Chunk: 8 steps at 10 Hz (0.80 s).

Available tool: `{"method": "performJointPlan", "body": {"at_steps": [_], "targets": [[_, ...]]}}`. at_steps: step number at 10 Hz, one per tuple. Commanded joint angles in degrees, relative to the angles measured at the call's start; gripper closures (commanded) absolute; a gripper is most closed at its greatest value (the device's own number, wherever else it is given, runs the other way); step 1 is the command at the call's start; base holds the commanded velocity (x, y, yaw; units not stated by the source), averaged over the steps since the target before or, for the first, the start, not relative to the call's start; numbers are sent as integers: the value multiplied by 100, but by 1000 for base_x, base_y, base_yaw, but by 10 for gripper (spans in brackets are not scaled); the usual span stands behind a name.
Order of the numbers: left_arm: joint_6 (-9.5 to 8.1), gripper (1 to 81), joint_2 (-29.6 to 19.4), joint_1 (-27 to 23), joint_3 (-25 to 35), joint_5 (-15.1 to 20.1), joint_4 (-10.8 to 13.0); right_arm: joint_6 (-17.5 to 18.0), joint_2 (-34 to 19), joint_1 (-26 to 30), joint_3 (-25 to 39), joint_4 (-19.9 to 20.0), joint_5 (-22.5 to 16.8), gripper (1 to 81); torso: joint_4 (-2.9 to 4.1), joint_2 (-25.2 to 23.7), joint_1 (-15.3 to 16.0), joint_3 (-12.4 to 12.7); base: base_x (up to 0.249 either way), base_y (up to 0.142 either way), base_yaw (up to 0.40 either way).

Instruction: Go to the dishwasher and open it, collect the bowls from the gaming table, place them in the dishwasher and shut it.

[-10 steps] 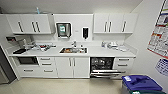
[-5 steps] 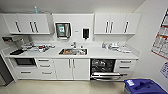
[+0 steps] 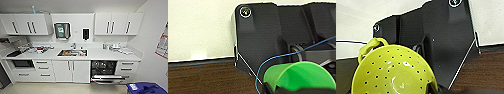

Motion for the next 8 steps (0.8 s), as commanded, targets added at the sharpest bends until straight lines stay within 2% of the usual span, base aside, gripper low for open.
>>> {"method": "performJointPlan", "body": {"at_steps": [1, 8], "targets": [[20, 811, -55, -283, -21, 321, 51, -15, -128, 302, 71, -38, -329, 811, 0, 0, 0, 0, 156, 0, 0], [20, 811, -55, -284, -21, 330, 51, -15, -128, 294, 63, -38, -329, 811, 0, 0, 0, 0, 156, 0, 0]]}}
